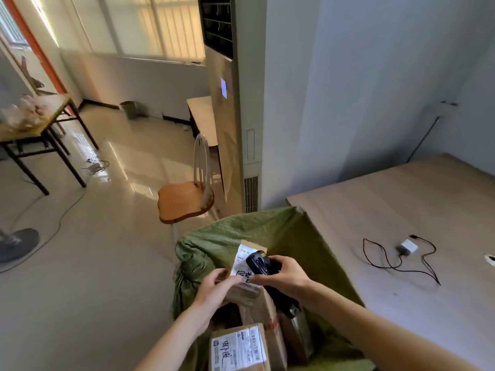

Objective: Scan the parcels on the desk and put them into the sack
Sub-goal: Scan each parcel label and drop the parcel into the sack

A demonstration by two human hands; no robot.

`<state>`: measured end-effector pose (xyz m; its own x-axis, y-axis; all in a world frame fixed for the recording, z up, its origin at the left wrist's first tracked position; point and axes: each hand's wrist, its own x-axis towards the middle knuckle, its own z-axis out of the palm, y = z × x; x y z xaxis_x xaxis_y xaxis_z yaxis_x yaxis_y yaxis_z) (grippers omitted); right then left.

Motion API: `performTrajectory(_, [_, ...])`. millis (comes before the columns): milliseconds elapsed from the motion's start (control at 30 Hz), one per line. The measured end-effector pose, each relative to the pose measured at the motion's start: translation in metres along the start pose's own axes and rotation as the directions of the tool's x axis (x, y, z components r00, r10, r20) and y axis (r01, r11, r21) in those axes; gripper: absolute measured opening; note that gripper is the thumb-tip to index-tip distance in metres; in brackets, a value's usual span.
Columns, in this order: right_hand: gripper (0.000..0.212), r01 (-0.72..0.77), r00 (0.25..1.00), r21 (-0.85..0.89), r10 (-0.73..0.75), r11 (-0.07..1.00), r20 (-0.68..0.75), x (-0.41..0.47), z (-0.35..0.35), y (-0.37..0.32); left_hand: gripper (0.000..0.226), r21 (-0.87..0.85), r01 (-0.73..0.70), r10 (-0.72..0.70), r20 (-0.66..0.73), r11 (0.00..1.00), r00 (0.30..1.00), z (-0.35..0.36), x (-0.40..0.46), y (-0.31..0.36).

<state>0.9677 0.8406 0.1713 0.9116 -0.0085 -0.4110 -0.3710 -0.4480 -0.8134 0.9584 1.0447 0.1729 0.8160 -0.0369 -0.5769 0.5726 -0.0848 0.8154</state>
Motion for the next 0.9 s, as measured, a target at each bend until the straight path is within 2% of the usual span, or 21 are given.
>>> performTrajectory(67, [0.059,-0.017,1.0,0.003,0.017,1.0,-0.017,0.021,0.006,-0.001,0.055,0.026,0.022,-0.022,0.017,0.999,1.0,-0.008,0.026,0.001])
performTrajectory(133, [0.058,-0.051,0.998,0.003,0.051,0.999,-0.022,0.04,0.009,-0.001,0.032,0.064,0.016,-0.018,0.029,0.998,0.999,-0.011,0.048,0.0])
performTrajectory(233, [0.08,-0.072,0.997,-0.02,0.071,0.997,-0.04,0.068,0.013,0.0,0.018,0.148,-0.007,-0.001,0.05,0.989,0.999,-0.015,0.084,-0.003])
performTrajectory(300, [0.082,-0.099,0.994,-0.042,0.096,0.994,-0.052,0.081,0.015,0.002,0.027,0.208,-0.01,-0.008,0.088,0.978,0.996,-0.016,0.106,-0.004])
performTrajectory(367, [0.076,-0.129,0.99,-0.069,0.124,0.989,-0.072,0.086,0.015,0.005,0.06,0.293,0.007,-0.036,0.092,0.956,0.995,-0.015,0.122,-0.006])
performTrajectory(433, [0.081,-0.174,0.981,-0.096,0.164,0.98,-0.103,0.088,0.011,0.011,0.077,0.385,0.027,-0.061,0.077,0.923,0.995,-0.016,0.134,-0.009])
performTrajectory(533, [0.093,-0.223,0.971,-0.126,0.209,0.967,-0.118,0.083,-0.002,0.021,0.071,0.428,-0.007,-0.033,0.084,0.904,0.996,-0.02,0.141,-0.008])
performTrajectory(700, [0.091,-0.242,0.962,-0.141,0.219,0.96,-0.164,0.058,-0.037,0.028,0.057,0.471,-0.098,0.065,0.086,0.877,0.994,-0.014,0.141,0.016])
performTrajectory(833, [0.113,-0.22,0.947,-0.113,0.185,0.969,-0.262,0.017,-0.076,0.036,0.049,0.504,-0.235,0.181,0.155,0.831,0.971,0.024,0.118,0.044])
performTrajectory(900, [0.099,-0.209,0.943,-0.115,0.169,0.971,-0.288,-0.016,-0.104,0.043,0.044,0.509,-0.308,0.23,0.212,0.804,0.95,0.053,0.097,0.059])
